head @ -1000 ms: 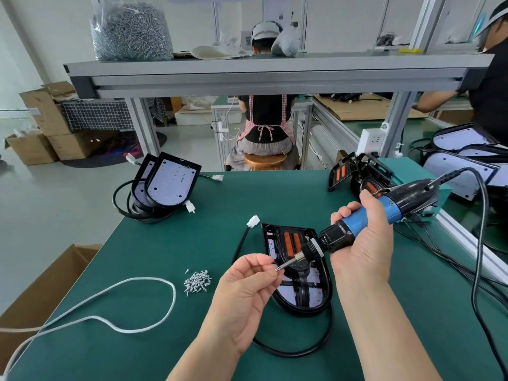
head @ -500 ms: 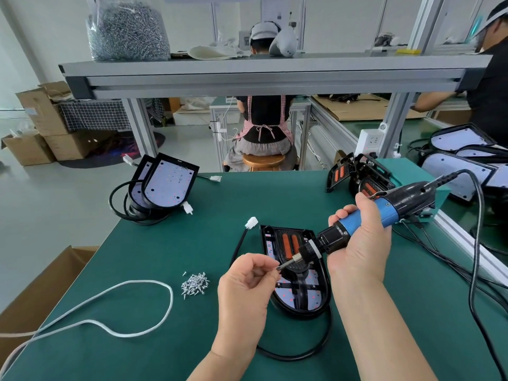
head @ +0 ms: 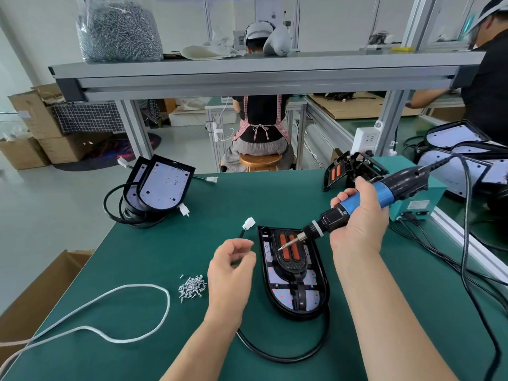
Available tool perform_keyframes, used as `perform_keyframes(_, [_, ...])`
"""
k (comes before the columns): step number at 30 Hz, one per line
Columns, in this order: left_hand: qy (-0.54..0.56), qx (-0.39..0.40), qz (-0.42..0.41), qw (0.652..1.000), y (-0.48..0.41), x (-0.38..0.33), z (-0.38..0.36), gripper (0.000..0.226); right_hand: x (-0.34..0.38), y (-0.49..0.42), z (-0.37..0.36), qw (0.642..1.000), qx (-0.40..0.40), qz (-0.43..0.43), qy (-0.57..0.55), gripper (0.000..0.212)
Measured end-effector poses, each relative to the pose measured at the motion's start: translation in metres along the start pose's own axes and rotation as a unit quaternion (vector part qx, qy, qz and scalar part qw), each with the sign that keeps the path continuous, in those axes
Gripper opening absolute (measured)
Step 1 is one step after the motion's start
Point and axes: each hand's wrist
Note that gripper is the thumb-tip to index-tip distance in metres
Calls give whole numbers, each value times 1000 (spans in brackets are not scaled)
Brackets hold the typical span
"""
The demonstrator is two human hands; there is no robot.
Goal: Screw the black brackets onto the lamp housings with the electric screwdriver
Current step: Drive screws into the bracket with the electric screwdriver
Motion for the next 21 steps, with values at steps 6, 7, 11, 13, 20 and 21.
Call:
perform_keyframes(6, [-106, 174, 142, 969, -21, 0, -19, 76, -10, -14, -25, 998, 37, 34, 44, 18])
perform_keyframes(7, [-113, 185, 147, 965, -24, 1, -22, 79, -12, -15, -30, 996, 49, 44, 53, 19])
perform_keyframes(11, [-105, 196, 155, 963, -27, 5, -27, 64, -24, -20, -48, 988, 93, 82, 97, 21])
perform_keyframes(13, [-95, 195, 153, 964, -26, 6, -28, 69, -31, -23, -55, 982, 114, 89, 120, 21])
perform_keyframes(20, [-78, 198, 153, 965, -27, 9, -29, 74, -54, -31, -60, 969, 151, 86, 178, 22])
perform_keyframes(21, [-75, 198, 156, 965, -27, 10, -29, 76, -56, -32, -60, 968, 150, 84, 183, 21])
Point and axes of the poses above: each hand's wrist, its own y-axis away from the middle knuckle, its own z-axis out of the back of the hand, x = y × z, and after that the axes turned 6 degrees about -z, right-handed
